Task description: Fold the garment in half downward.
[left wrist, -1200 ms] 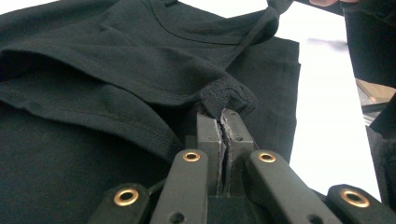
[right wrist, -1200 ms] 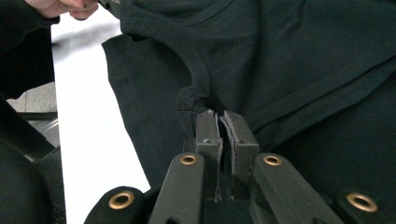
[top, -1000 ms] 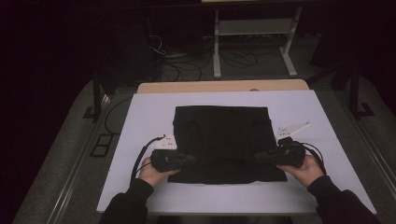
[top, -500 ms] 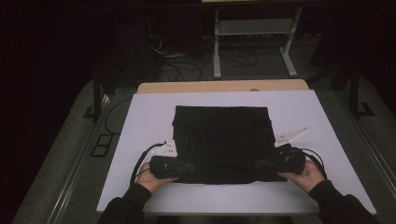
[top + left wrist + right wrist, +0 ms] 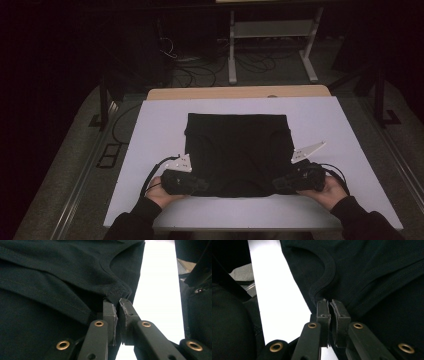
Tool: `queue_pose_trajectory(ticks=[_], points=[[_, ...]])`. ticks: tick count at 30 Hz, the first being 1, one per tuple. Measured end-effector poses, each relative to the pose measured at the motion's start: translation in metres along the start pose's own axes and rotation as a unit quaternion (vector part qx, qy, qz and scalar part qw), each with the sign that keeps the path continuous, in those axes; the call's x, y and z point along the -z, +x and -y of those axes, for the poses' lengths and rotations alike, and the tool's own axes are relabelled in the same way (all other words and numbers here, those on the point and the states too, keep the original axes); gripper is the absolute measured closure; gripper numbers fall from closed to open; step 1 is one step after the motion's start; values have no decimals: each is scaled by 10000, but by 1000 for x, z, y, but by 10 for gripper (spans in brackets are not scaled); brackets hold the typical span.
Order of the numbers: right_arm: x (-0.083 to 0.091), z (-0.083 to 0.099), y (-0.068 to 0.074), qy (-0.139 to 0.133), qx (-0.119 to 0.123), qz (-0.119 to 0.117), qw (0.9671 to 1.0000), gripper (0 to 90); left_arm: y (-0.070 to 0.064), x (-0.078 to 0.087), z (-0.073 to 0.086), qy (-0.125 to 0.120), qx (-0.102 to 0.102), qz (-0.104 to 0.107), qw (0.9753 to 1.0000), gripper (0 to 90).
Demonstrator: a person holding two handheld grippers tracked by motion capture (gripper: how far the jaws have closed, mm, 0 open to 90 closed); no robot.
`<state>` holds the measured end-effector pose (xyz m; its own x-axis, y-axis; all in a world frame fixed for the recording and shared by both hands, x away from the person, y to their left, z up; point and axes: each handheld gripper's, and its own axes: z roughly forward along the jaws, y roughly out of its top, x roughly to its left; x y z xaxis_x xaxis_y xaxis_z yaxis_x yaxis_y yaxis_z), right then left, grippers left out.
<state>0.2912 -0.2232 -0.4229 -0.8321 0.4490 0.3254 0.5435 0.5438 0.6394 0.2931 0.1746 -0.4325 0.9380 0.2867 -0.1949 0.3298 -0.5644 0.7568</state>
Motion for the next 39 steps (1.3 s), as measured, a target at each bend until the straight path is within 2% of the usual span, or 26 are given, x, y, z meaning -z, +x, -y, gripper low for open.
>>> queue_pose_trajectory(ticks=[11,18,23,34,39], points=[[-3,2,2,127,12,-44,9999,834,-1,2,4,99,39,35,9999,817],[-4,3,3,250,3,-83,9997,834,-1,2,8,241,59,150,9996,808],[-4,4,3,300,-17,-96,9995,833,-2,4,9,251,61,186,9995,799],[-2,4,4,283,-20,-76,9996,800,-4,6,10,300,-48,190,9994,717],[2,5,5,211,12,-47,9998,771,-5,9,11,251,-12,206,9995,660]])
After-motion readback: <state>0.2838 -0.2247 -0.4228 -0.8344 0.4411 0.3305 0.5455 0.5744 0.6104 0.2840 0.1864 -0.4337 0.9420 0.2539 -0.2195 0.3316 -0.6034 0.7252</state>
